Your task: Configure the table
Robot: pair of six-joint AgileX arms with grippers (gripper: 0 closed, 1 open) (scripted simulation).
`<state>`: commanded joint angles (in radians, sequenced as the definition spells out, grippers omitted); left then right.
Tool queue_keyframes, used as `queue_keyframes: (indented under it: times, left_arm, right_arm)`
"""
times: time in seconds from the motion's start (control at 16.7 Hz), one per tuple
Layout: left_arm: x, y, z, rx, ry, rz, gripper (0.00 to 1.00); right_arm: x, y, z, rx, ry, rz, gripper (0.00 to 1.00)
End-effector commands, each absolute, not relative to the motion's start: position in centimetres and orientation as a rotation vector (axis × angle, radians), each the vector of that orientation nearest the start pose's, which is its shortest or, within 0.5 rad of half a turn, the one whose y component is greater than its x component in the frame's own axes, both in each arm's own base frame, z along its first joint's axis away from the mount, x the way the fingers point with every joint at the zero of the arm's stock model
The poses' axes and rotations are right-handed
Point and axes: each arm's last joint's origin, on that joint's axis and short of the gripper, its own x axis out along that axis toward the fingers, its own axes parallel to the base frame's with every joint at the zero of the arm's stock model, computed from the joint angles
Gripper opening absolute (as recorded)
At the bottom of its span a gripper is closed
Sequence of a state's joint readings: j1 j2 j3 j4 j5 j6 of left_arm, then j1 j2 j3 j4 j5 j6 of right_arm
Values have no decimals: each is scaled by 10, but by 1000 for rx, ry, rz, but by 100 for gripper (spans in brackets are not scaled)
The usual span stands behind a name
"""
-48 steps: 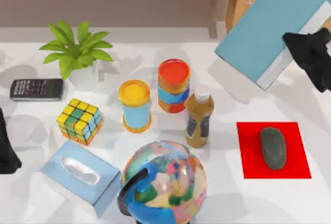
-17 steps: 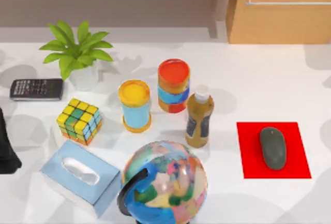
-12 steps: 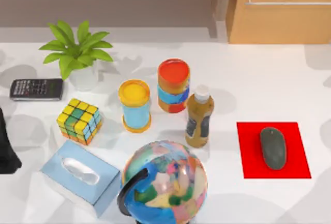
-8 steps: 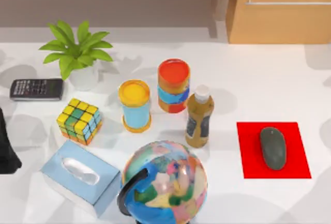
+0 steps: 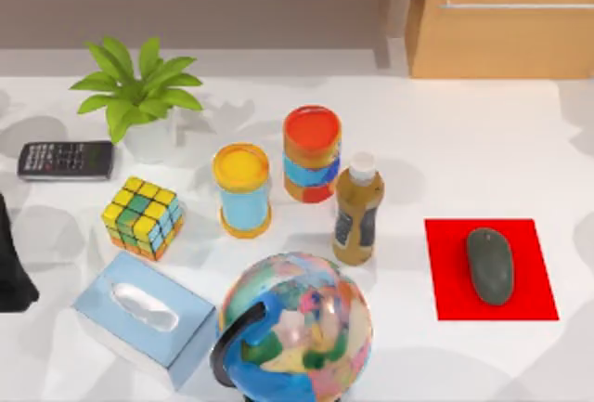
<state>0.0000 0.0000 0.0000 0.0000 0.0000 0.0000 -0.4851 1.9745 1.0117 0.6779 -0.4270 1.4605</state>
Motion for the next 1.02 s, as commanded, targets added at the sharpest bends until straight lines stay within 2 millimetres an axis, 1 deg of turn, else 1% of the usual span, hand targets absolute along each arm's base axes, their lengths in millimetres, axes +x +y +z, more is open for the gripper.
queue_keyframes:
  times: [0.36,0.54,0.66,0.78,0.9,1.02]
  left_arm:
    - [106,-1,160,0,0,0,100]
    - [106,-1,160,0,0,0,100]
    - [106,-1,160,0,0,0,100]
    - [106,-1,160,0,0,0,100]
    - [106,-1,160,0,0,0,100]
    - [106,-1,160,0,0,0,100]
  right_arm:
    - [370,-177,148,1565,189,-225,100]
    - [367,-176,151,1560,187,-217,100]
    - [357,-174,154,1553,190,-203,100]
    - [343,-173,155,1550,187,-200,100]
    - [328,-175,153,1555,183,-209,100]
    - [320,-177,148,1565,187,-226,100]
